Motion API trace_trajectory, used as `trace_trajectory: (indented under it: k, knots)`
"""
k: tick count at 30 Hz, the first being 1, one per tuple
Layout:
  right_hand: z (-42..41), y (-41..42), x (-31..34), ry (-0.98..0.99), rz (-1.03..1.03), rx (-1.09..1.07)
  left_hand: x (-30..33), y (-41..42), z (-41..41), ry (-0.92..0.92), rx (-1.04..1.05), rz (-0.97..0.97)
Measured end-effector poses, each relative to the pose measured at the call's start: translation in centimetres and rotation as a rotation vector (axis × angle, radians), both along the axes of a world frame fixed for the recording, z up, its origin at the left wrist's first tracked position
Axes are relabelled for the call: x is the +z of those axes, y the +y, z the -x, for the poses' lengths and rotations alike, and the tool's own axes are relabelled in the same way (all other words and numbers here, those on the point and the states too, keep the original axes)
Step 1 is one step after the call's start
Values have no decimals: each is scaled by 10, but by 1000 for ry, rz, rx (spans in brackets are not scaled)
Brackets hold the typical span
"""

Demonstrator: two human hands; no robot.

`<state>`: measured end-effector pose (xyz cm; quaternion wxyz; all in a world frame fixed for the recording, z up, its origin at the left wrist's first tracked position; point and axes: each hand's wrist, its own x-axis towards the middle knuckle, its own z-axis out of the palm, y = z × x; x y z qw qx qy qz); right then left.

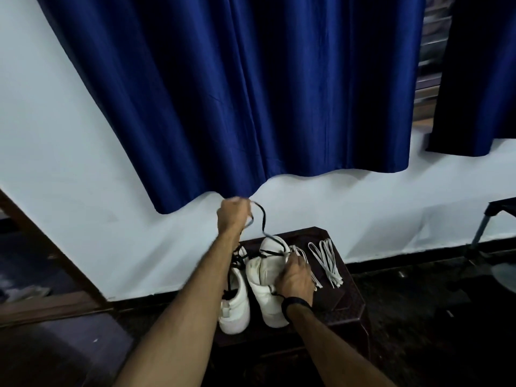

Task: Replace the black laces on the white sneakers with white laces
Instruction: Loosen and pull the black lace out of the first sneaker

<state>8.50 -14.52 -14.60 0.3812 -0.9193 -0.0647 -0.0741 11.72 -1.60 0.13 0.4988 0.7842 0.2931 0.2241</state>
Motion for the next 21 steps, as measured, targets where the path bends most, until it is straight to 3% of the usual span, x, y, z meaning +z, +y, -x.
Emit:
trace_trajectory:
  k: [2,4,6,8,10,16,18,21]
  knots:
    - [1,0,2,10,23,-2,-19,-1,7,486,49,-658]
    - [2,2,3,3,9,-5,-39,-6,9,472,-68,-993]
    - [2,3,2,-20,-10,-9,-56,-12,5,359,-357,-823]
    - [1,6,-3,-54,-18,-23,-69,-19,2,432,-626,-660]
    - [1,7,-5,-63,-18,-26,-79,-23,-1,487,-691,-730]
    - [-2,6,-5,-71,-3,-32,-72,-24,-2,382,-463,-826]
    - [-1,6,-5,-96,-12,-40,-54,-29,-2,142,-325,-761]
    - [-2,4,-2,-67,-3,-30,7,-22,-11,-304,14,-480]
